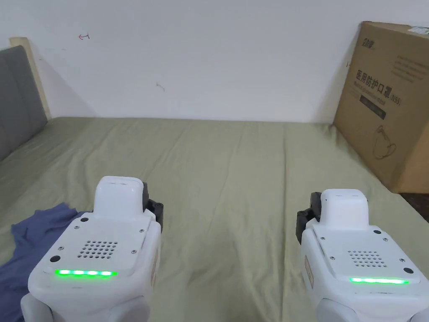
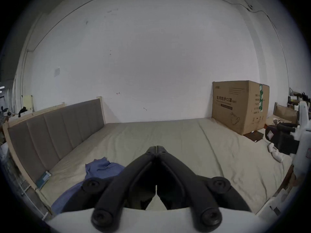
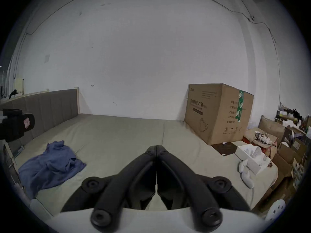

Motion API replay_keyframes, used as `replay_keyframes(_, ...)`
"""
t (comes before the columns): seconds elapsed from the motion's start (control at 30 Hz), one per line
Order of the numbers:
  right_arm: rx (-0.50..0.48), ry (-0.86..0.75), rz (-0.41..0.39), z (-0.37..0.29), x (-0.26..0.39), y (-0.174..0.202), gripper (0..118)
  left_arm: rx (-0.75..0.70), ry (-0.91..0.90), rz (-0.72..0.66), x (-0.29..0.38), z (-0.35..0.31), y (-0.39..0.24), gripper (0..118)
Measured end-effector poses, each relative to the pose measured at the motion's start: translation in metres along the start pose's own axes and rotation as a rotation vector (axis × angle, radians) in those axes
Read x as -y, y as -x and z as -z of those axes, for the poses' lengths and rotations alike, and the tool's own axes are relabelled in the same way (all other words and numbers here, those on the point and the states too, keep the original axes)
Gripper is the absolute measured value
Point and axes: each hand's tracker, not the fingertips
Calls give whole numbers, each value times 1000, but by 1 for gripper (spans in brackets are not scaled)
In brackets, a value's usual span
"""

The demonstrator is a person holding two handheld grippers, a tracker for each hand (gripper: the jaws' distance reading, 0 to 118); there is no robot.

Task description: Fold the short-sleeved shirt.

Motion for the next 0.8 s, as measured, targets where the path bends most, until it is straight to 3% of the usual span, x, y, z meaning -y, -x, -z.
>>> replay_keyframes(0.17,-88,-18,-52,5,-12,28,0,-58,-14,-18,-7,-9,24,0)
replay_keyframes(0.53,-519,1,-88,27,-31,163,0,-395,38,-39,-6,-78,139,0)
replay_keyframes(0.7,-602,26,-120,24,-24,199,0,-441,68,-58,4,-84,163,0)
replay_keyframes(0.8,-618,54,-133,26,-18,206,0,-392,90,-132,11,-74,171,0)
